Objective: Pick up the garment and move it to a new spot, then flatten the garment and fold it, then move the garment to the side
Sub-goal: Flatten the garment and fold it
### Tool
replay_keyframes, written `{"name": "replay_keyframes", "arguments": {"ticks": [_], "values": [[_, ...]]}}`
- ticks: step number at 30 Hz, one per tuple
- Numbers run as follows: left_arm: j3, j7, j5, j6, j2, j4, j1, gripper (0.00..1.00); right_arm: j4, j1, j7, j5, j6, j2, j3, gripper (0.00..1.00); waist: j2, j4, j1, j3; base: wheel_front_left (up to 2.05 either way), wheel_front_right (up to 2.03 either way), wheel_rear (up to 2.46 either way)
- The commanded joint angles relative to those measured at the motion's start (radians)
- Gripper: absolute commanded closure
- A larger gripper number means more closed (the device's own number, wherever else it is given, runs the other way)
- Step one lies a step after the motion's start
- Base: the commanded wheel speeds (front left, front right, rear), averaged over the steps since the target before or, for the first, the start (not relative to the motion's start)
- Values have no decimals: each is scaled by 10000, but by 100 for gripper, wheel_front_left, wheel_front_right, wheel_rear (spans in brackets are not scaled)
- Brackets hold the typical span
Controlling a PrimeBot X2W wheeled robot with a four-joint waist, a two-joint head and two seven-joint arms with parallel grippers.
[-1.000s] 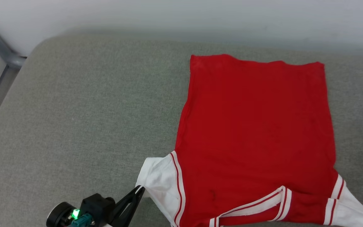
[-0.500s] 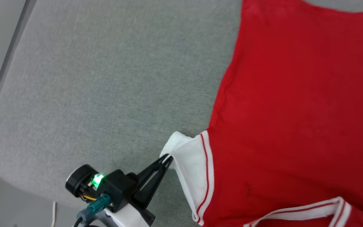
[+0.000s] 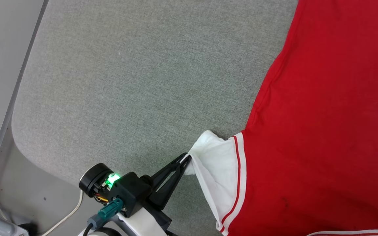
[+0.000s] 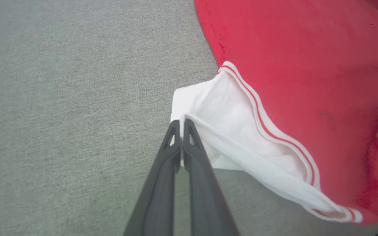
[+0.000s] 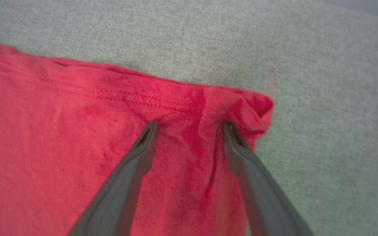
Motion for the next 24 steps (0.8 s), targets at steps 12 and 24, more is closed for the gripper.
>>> {"name": "replay_keyframes", "arguments": {"ticks": [12,24], "values": [[123,-269,18,174,-38,273,-334,100,482,1440,-10,187,-10,-255,652,100,0,-285,-1,-569,0,0,0],[516,-133,-173,608,269,397,135,100,752,3270,-1123,955,-10,75,1281,100,0,-1498,-1,-2399,0,0,0]]}}
